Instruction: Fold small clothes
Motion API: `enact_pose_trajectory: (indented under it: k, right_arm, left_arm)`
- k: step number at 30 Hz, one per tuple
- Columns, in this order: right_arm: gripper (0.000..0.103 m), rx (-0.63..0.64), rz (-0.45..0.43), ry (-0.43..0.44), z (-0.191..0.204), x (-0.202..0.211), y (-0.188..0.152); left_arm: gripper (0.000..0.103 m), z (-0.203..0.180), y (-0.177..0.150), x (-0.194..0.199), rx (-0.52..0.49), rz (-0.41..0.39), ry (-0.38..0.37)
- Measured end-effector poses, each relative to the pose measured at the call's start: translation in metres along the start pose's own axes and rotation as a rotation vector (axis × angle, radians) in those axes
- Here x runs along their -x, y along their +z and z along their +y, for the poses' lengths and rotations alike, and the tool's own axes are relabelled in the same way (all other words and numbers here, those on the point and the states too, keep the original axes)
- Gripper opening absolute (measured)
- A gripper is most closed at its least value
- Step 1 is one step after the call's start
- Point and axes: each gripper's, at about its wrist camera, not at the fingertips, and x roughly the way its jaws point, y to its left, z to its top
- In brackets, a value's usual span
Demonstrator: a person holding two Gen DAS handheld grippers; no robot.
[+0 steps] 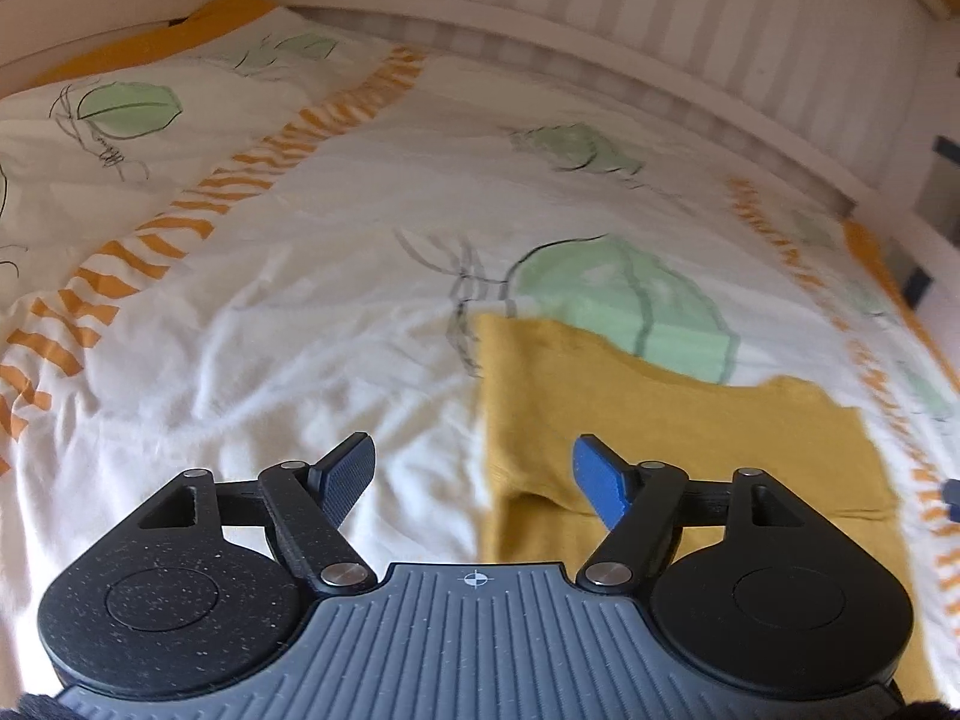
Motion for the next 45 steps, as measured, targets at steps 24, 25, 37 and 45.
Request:
enact_pose_trajectory:
  k: [24,25,37,45]
  right_arm:
    - [0.098,-0.199,0.261,0.070,-0.044,0.098,-0.128]
    - [0.098,-0.200,0.274,0.074,-0.044,0.099,-0.132]
    - [0.103,-0.236,0.355,0.111,-0.046,0.089,-0.154]
    - [0.103,-0.150,0.344,0.100,-0.038,0.087,-0.162]
  left_arm:
    - [0.072,0.003,-0.133,0.094,0.011,0.269,-0.068]
    - [0.072,0.004,-0.137,0.095,0.013,0.281,-0.069]
    - [0.073,0.010,-0.159,0.095,-0.024,0.330,-0.068]
    - [0.078,0.003,-0.164,0.093,-0.054,0.321,-0.066]
